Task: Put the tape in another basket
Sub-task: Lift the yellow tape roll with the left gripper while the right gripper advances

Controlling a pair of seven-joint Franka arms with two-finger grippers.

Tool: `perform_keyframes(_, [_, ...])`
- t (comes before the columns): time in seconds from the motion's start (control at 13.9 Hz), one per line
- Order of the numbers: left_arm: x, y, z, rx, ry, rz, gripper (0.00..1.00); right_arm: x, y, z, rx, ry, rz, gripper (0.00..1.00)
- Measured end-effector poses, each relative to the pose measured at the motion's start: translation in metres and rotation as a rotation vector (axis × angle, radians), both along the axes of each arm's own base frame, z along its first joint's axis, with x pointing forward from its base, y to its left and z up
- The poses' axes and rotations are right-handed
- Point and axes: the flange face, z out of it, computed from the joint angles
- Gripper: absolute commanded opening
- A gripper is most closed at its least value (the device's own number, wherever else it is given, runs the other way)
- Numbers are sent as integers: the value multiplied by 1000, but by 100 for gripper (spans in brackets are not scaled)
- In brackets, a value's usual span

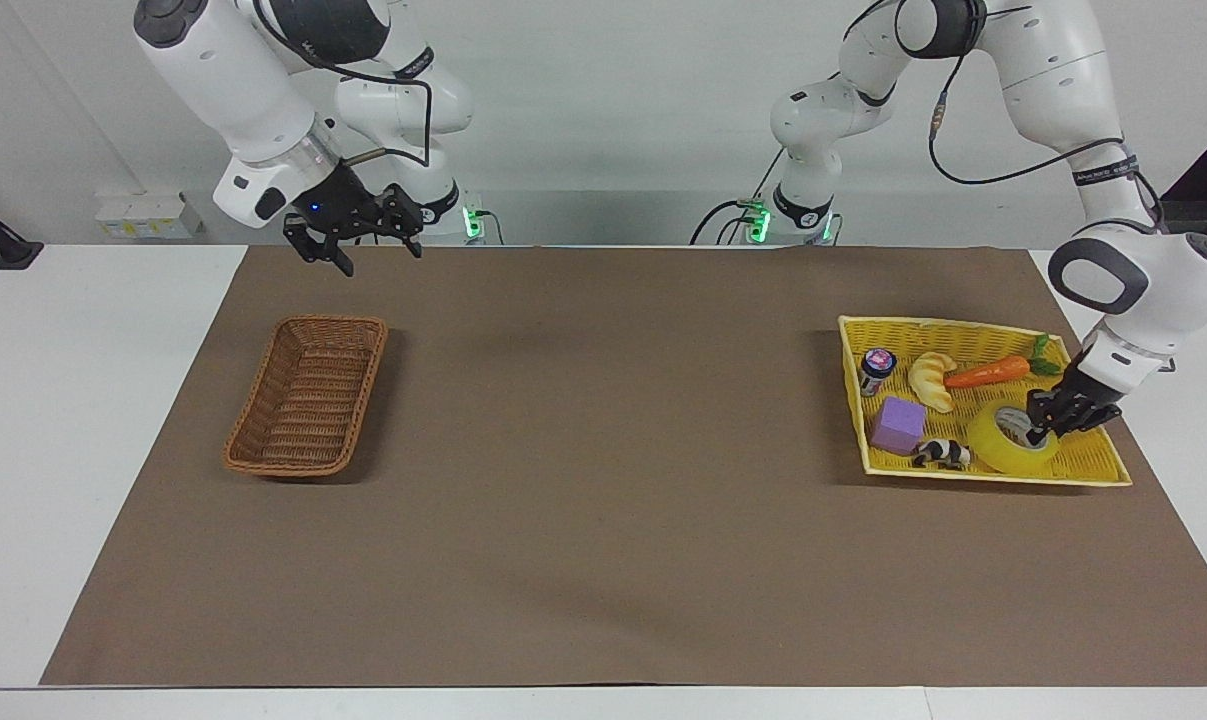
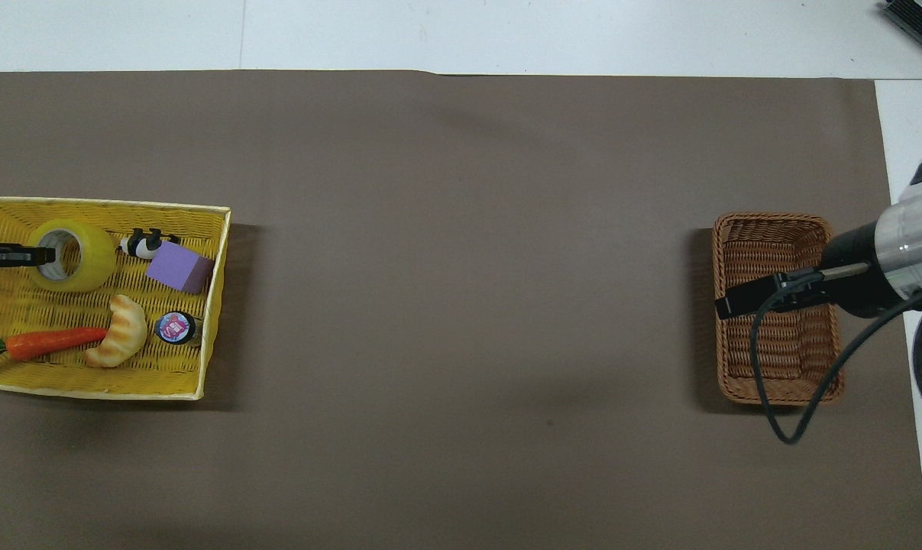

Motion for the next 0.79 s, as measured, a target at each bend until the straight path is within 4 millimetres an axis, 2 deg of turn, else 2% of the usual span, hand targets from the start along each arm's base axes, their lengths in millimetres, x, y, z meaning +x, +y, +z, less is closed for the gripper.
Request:
perform_keyframes(0.22, [5,-39,46,-4,-41,-42,0,-2,15,-21,143,31,-5,100])
perform_keyframes(0.36, [4,-78,74,-38,-29,-41,0,-3,25,-36,255,41,0,100])
perform_keyframes(0.58, [7,-165,96,-90,-3,-18,0,-4,37,-66,424,61,2,100])
perform_keyframes(0.65, [8,-198,97,-106,10,-5,0,-2,42,-75,466,59,-2,100])
perform_keyframes(0.79, [6,-262,97,-135,32,20,0,3,66,-95,542,47,-22,100])
